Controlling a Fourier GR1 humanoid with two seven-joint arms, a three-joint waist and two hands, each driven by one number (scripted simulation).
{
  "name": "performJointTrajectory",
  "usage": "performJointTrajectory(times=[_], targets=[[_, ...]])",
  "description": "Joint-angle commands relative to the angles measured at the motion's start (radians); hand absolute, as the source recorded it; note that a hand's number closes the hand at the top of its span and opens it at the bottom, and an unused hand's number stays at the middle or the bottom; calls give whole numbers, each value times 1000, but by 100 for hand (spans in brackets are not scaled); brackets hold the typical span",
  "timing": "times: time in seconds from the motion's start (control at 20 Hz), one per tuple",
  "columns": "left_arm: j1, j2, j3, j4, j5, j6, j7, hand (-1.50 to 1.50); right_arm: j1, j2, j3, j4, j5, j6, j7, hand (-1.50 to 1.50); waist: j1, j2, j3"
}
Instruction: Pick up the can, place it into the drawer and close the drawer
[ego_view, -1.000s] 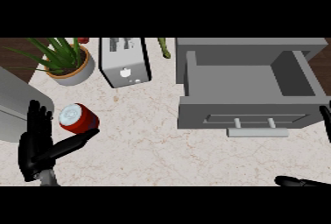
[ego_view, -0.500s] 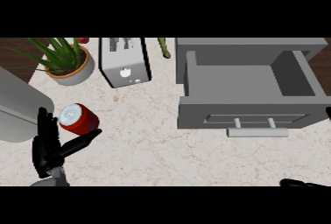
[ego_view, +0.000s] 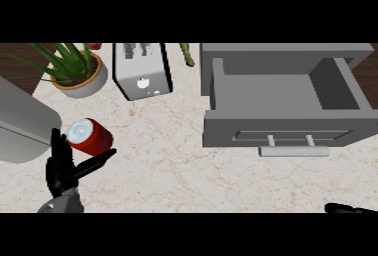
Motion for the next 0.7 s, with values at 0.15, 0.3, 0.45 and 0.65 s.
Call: performJointTrajectory(times=[0.15,0.3,0.45,0.65], targets=[[-79,47,37,185,71,-19,-90,-150,-39,0,-9,-27,5,-13,70,-150,1,0,0],[-104,43,65,328,86,-32,-213,-150,-40,-21,-20,-58,-23,13,103,-150,-1,0,0],[-198,99,66,415,90,-22,-208,-150,-36,-6,-29,-3,-4,18,56,-150,-1,1,0],[-233,112,78,522,113,-83,-282,-150,9,2,-57,-51,-27,41,34,-150,-5,1,0]])
